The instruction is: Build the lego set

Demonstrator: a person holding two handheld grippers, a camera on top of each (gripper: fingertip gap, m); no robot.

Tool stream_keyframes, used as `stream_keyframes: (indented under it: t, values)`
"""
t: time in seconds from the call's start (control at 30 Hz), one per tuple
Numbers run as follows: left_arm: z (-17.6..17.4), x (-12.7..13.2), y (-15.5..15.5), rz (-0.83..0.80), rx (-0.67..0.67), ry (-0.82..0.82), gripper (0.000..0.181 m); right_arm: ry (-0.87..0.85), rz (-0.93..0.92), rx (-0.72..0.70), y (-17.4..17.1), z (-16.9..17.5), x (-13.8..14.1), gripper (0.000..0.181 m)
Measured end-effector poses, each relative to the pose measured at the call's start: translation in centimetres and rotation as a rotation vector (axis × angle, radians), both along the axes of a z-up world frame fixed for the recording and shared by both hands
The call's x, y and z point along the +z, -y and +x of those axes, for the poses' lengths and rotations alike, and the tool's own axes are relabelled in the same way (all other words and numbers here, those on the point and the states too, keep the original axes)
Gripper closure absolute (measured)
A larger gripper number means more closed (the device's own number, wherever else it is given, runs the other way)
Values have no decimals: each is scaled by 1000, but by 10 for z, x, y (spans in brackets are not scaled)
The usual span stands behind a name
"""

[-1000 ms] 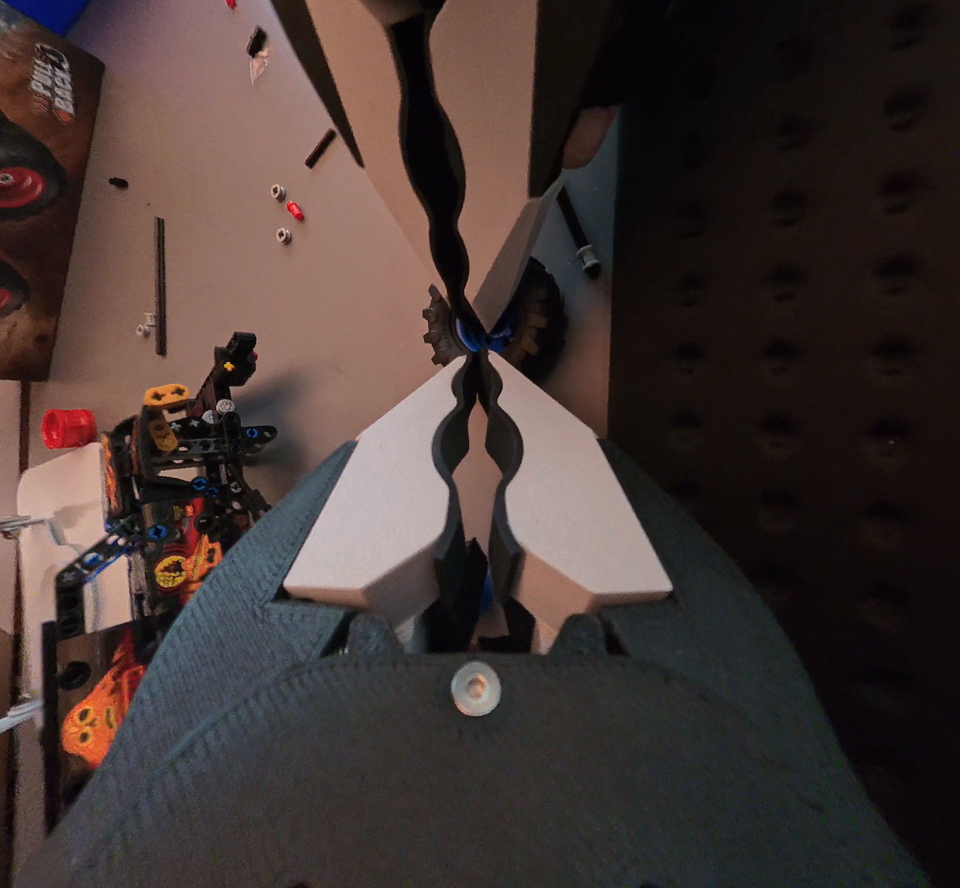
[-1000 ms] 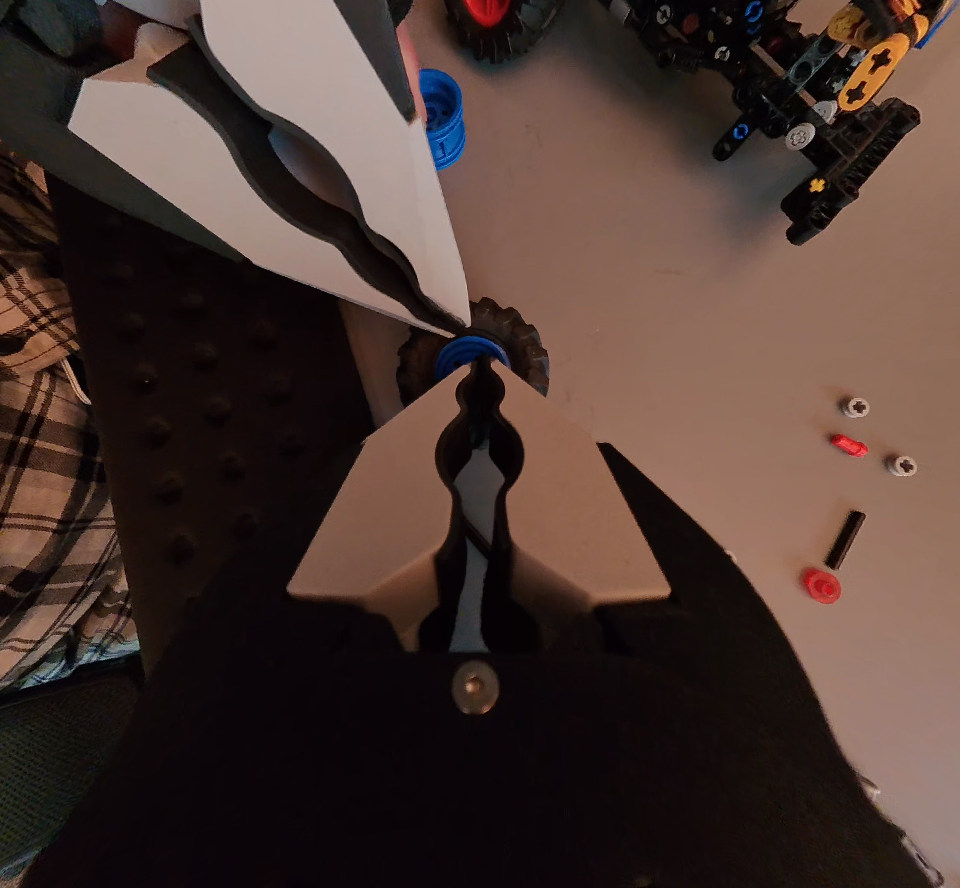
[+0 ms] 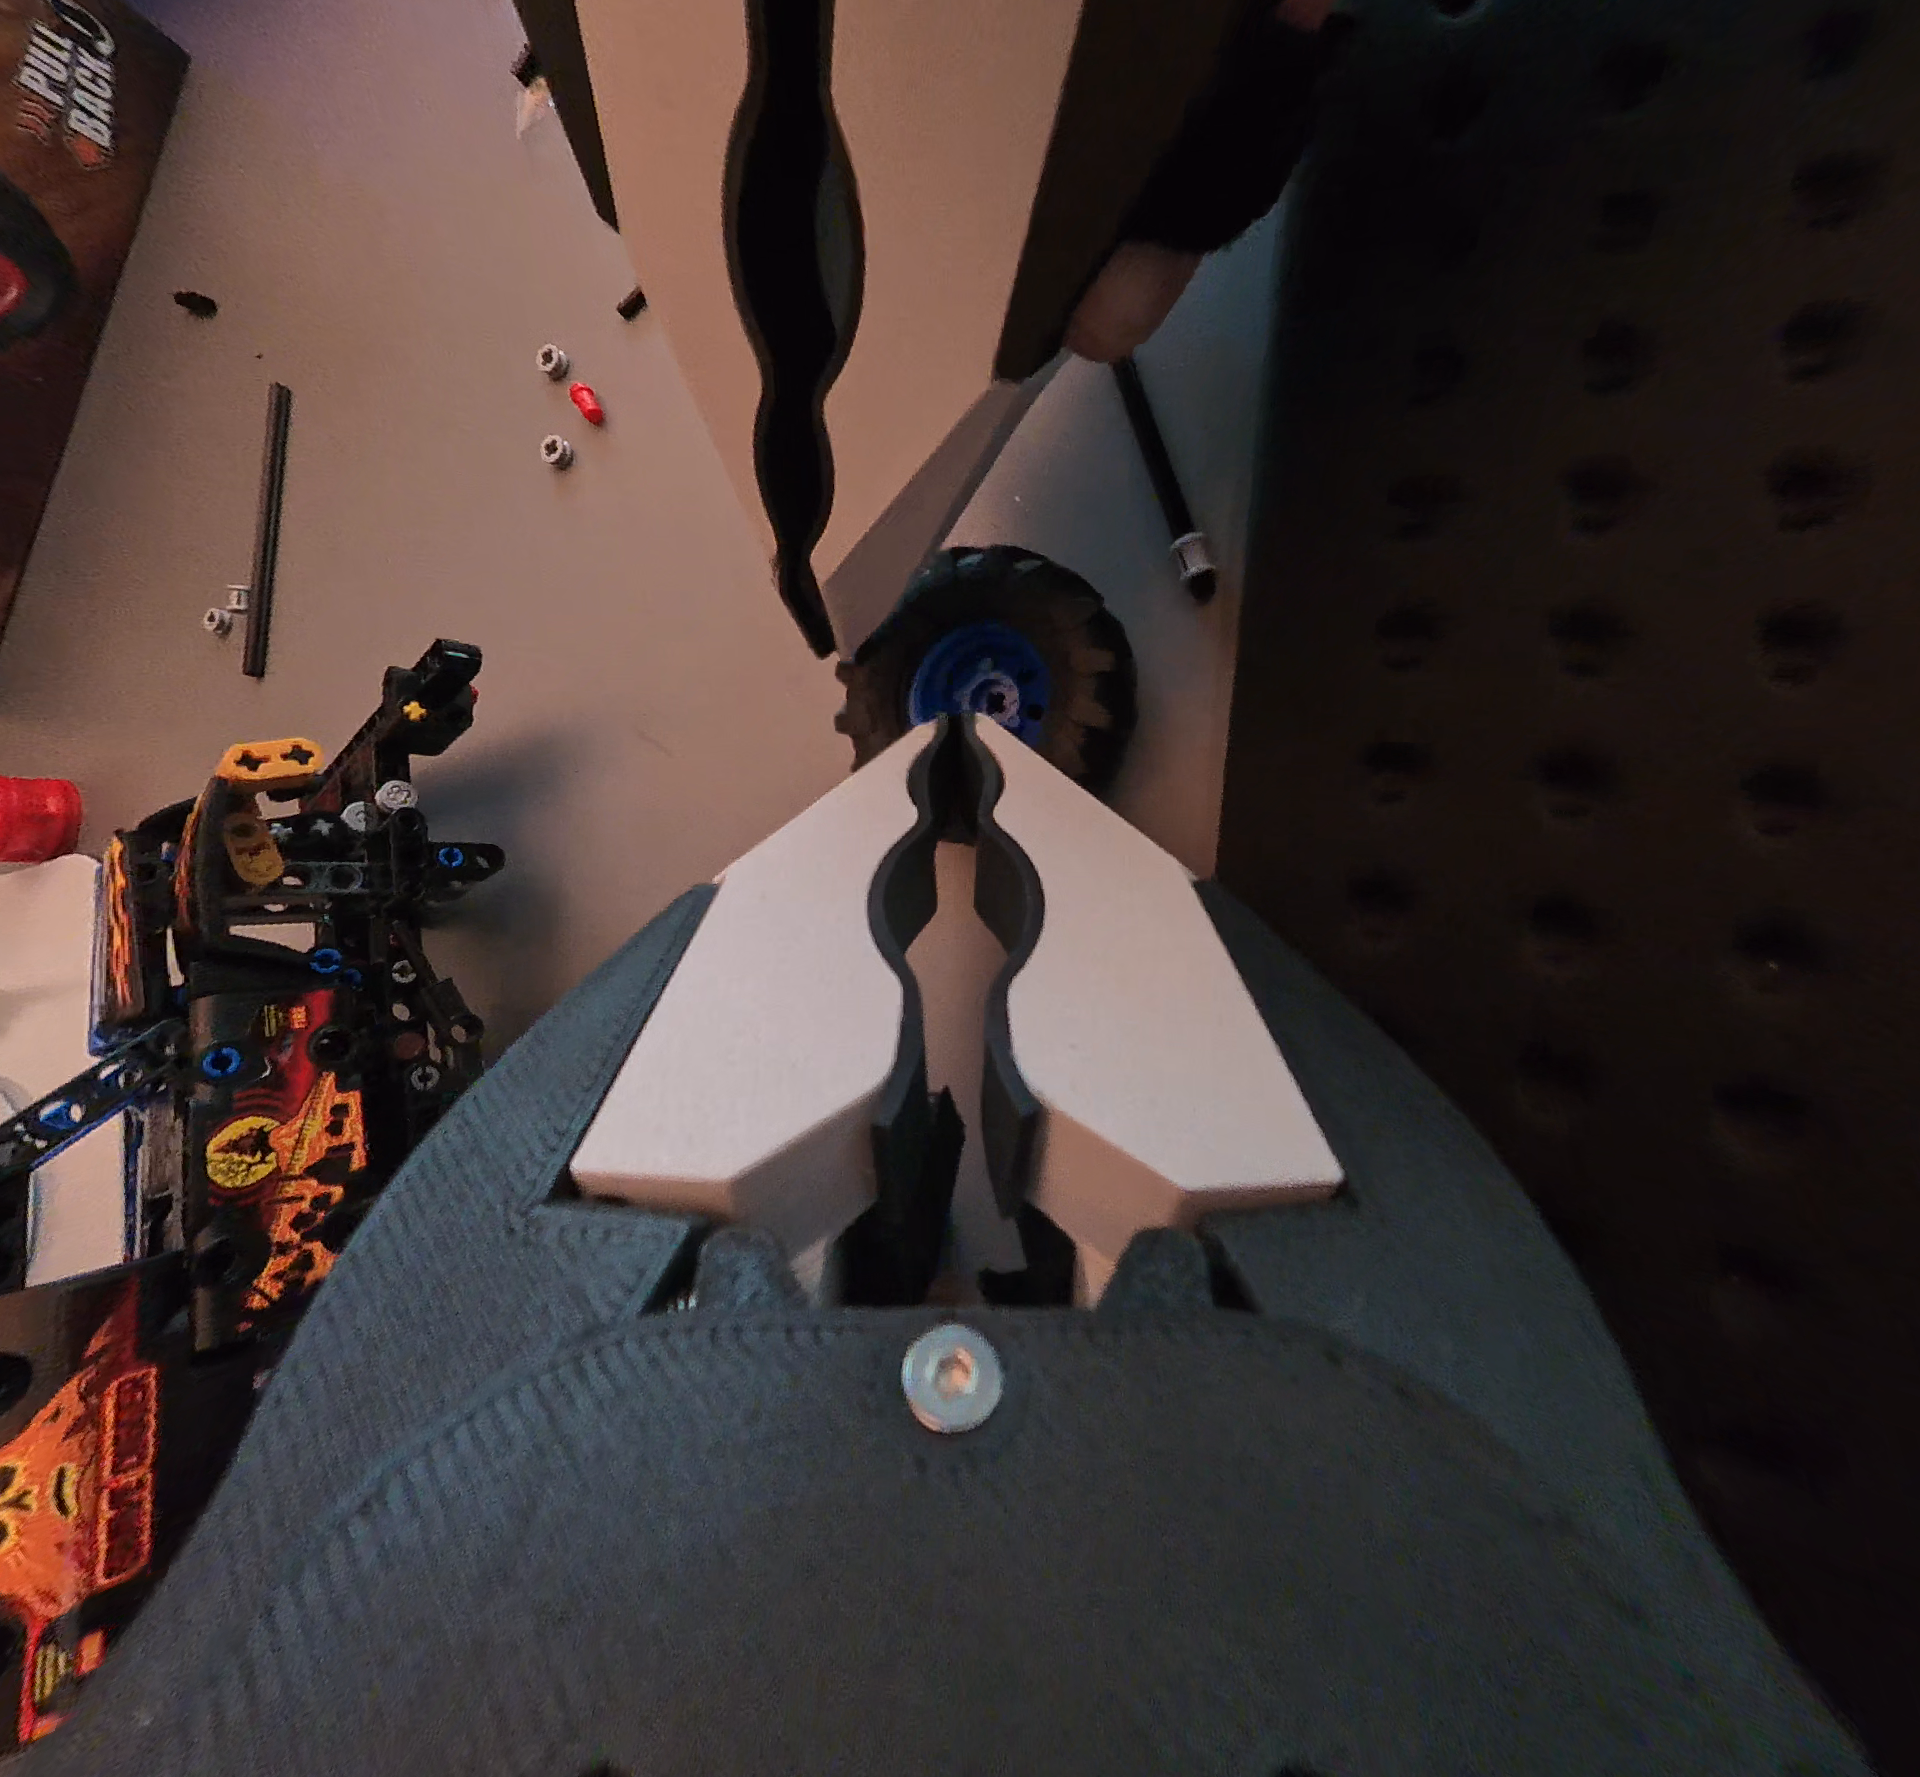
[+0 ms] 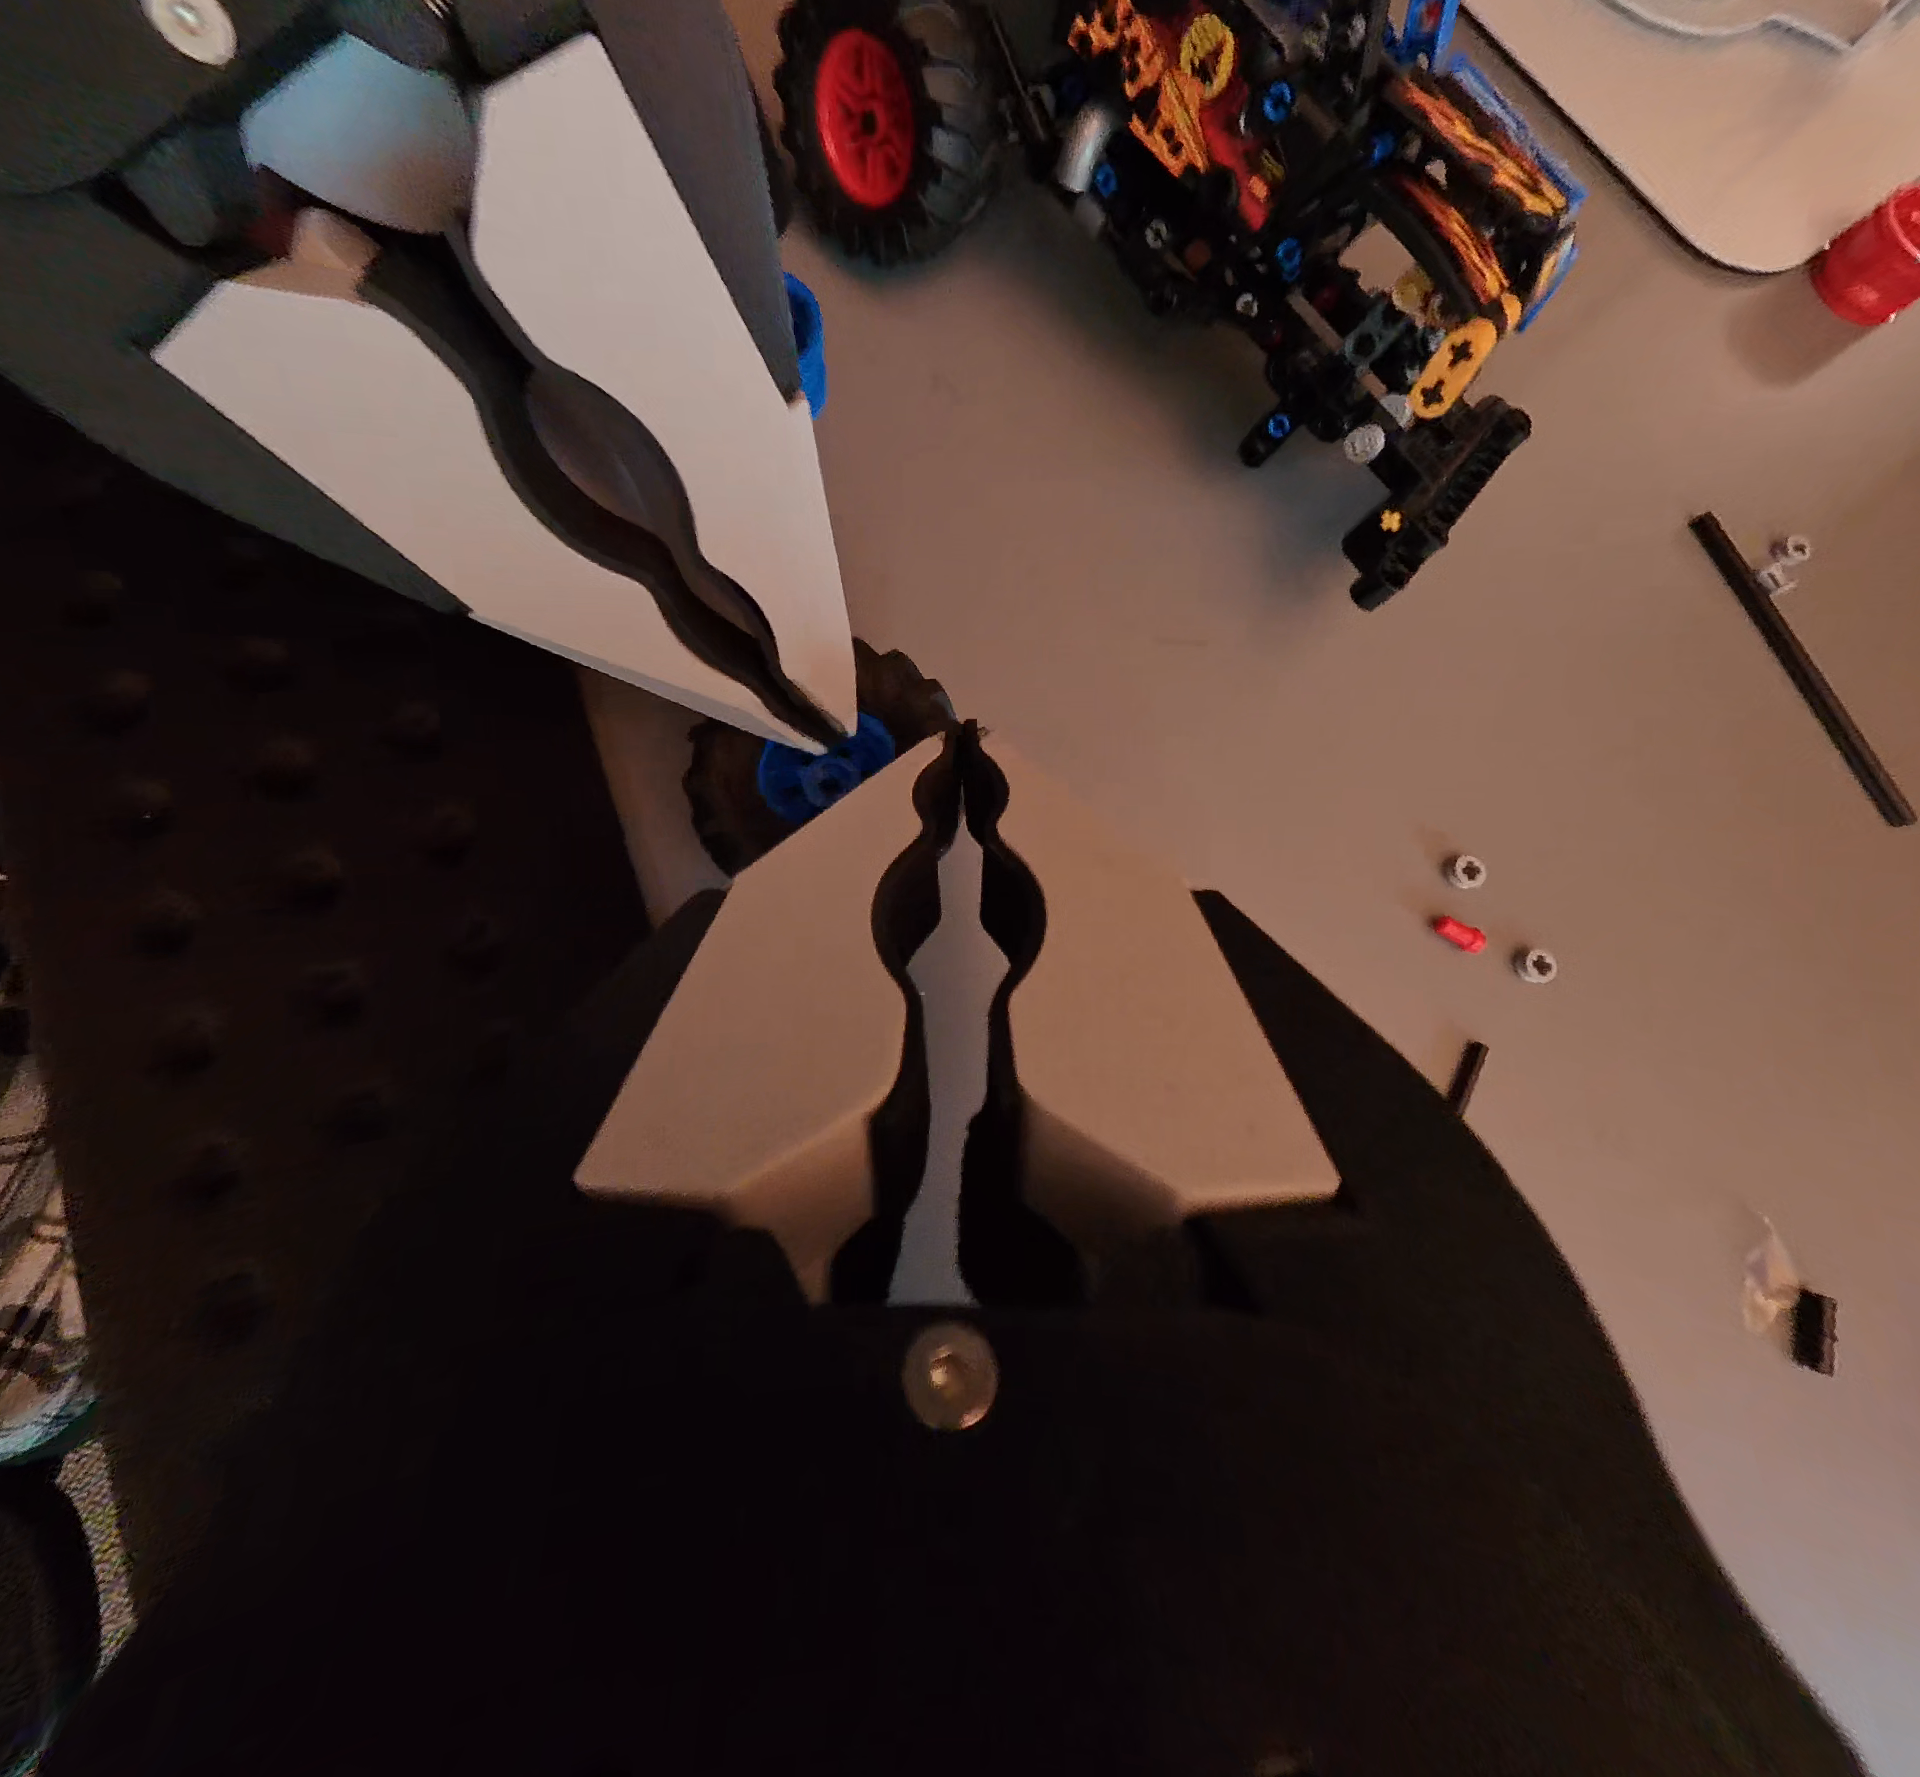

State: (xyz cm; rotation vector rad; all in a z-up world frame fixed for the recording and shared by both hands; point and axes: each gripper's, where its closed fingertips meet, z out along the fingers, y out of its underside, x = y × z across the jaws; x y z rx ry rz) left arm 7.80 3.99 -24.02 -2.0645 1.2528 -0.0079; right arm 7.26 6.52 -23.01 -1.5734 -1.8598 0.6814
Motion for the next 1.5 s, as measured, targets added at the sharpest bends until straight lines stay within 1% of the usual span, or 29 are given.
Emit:
stream_keyframes:
  t: [0.03, 0.1, 0.33, 0.4, 0.8, 1.0, 1.07, 1.1, 1.17, 1.23, 1.3, 1.5]
  values:
    - [0, 0, 0, -3, 3, 11, 181, -1, 1, 6, 1, -1, 1, 181]
    - [0, -1, -1, -6, 14, 31, 181, 16, 17, 23, 3, -1, -1, 181]
    - [1, -4, -5, -1, 11, 12, 181, 36, 16, 49, 5, -3, -5, 181]
    - [1, -4, -5, -9, 16, 36, 181, 40, 3, 48, 4, -4, -6, 181]
    - [3, -5, -6, 19, 59, 97, 181, 92, 74, 19, 3, -8, -10, 181]
    - [8, -5, -12, 6, 62, 123, 181, 101, 54, 16, 0, -12, -12, 181]
    - [8, -3, -12, 14, 58, 118, 181, 71, 6, 11, 1, -12, -10, 181]
    - [6, -3, -12, 18, 62, 121, 181, 50, -27, 7, 0, -12, -8, 181]
    - [-3, -1, -15, 57, 91, 92, 181, 42, -2, -17, -6, -6, -4, 181]
    - [0, -3, -11, 25, 95, 128, 181, 51, 6, -17, -4, -2, -1, 181]
    - [0, -3, -11, 36, 97, 114, 181, 69, -10, 2, 3, 1, -2, 181]
    - [3, -5, -13, 20, 113, 131, 181, 98, 20, -21, 1, 3, -5, 181]
